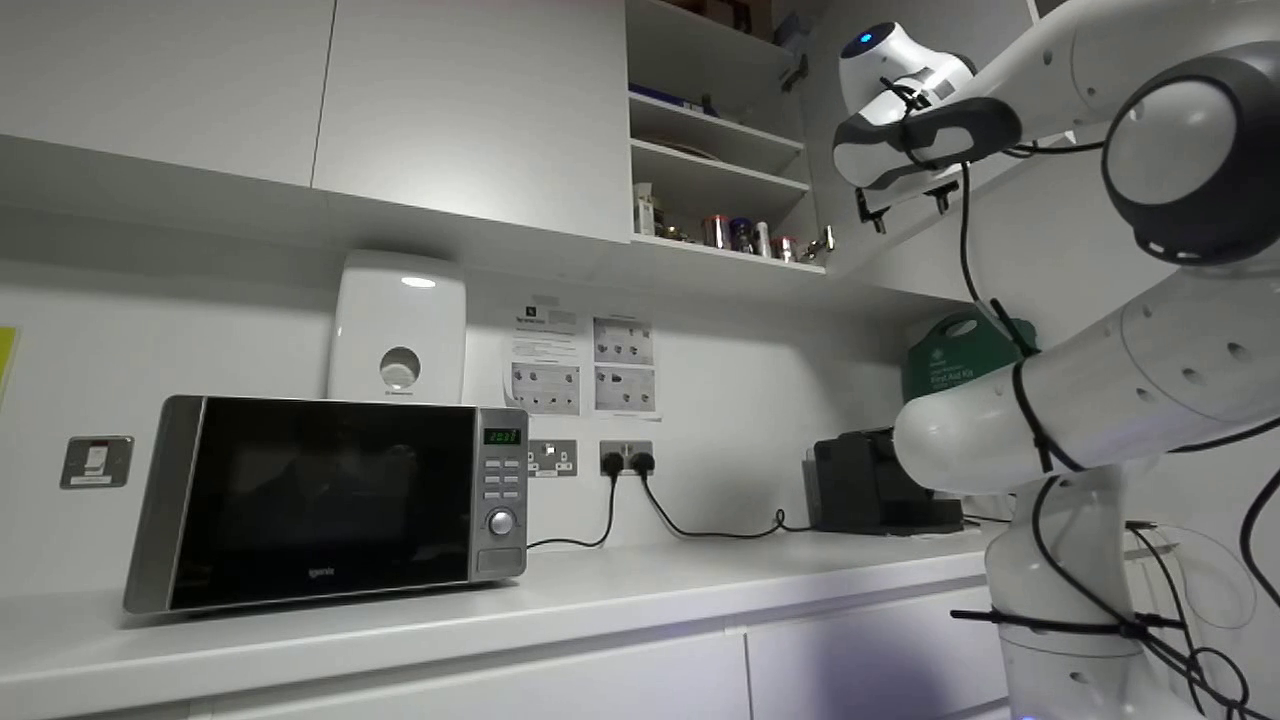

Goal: Close the overhead cabinet door

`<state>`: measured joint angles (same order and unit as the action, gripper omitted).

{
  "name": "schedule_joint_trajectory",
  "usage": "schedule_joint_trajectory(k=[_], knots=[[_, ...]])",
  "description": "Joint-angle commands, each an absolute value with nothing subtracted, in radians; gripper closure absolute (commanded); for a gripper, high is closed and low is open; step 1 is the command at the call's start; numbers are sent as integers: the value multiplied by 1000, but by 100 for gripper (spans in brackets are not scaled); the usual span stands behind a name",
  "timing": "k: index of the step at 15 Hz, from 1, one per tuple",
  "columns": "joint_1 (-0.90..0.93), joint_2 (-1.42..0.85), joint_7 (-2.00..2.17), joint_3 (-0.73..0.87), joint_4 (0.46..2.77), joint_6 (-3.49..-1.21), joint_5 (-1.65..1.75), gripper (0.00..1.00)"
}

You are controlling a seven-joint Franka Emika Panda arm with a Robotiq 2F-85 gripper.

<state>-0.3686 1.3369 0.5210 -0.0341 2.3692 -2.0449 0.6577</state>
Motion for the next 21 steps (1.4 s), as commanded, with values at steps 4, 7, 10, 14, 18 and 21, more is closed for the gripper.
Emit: schedule_joint_trajectory(k=[4,7,10,14,18,21], knots=[[-377,1410,523,-12,2348,-2043,624,0],[-404,1433,534,2,2338,-2032,628,0],[-441,1428,542,50,2316,-2018,634,0],[-505,1408,539,119,2290,-2001,642,0],[-558,1411,536,155,2243,-1981,652,0],[-527,1403,490,196,2186,-1979,631,0]])
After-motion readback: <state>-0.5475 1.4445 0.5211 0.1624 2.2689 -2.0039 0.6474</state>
